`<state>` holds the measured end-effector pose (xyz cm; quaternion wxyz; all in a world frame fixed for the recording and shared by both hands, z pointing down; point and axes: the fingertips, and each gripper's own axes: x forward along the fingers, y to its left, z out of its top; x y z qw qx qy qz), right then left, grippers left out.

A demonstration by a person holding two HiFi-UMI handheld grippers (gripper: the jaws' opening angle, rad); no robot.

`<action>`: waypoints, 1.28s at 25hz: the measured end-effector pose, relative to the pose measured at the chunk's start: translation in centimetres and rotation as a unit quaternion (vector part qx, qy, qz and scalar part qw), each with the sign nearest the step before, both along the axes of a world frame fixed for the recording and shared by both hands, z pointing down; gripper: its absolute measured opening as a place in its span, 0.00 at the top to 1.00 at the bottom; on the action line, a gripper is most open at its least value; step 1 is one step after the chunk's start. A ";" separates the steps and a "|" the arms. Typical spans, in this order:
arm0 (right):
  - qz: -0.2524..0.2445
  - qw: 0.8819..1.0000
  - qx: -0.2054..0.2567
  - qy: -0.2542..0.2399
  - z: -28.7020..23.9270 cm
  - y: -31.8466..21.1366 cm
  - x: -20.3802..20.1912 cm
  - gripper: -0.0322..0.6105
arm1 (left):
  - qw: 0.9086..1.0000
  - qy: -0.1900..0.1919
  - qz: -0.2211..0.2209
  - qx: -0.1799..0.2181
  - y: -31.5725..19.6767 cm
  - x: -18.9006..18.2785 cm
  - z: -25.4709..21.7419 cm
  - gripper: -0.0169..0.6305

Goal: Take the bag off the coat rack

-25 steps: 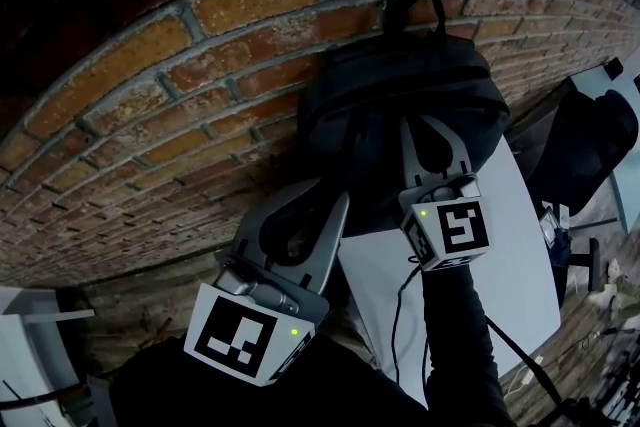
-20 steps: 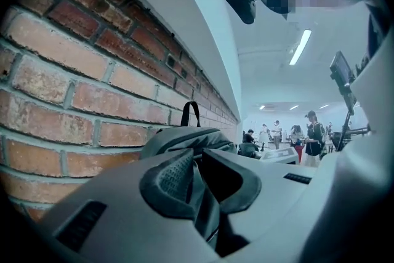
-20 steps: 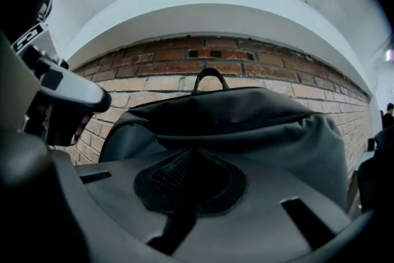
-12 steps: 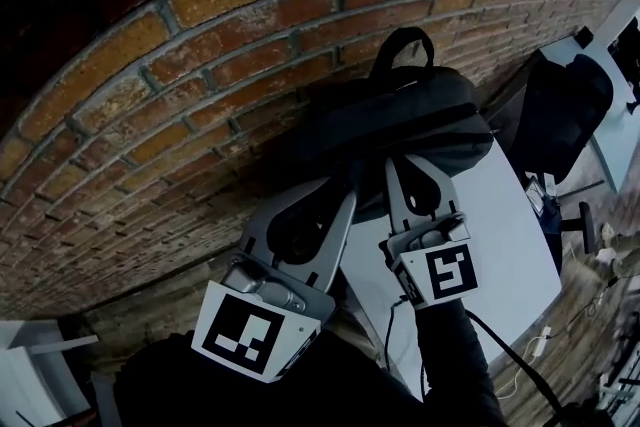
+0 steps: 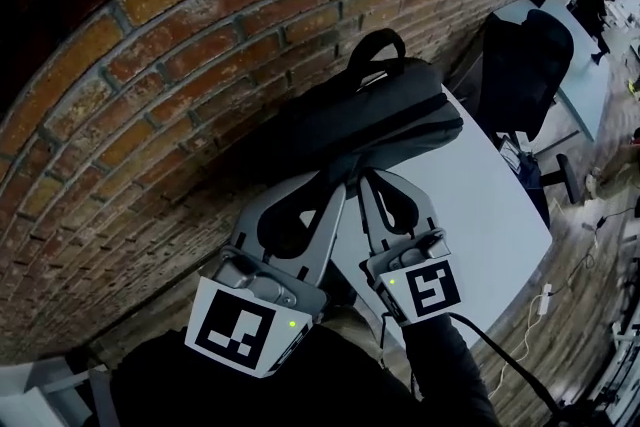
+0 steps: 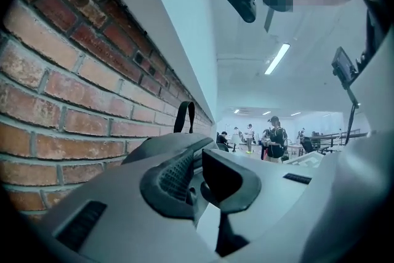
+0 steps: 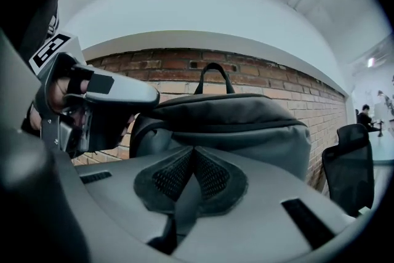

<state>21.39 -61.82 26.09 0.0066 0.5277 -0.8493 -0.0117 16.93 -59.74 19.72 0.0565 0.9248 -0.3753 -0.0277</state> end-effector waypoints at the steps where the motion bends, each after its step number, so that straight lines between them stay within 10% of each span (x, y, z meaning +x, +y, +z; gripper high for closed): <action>1: -0.002 1.000 0.000 0.000 0.0 0.5 0.2 0.94 | 1.000 -0.004 0.002 0.005 0.5 0.4 0.1 0.90; 32: -0.010 0.999 -0.040 -0.009 4.3 11.3 7.9 0.94 | 1.000 -0.011 -0.012 -0.017 12.1 8.1 2.1 0.90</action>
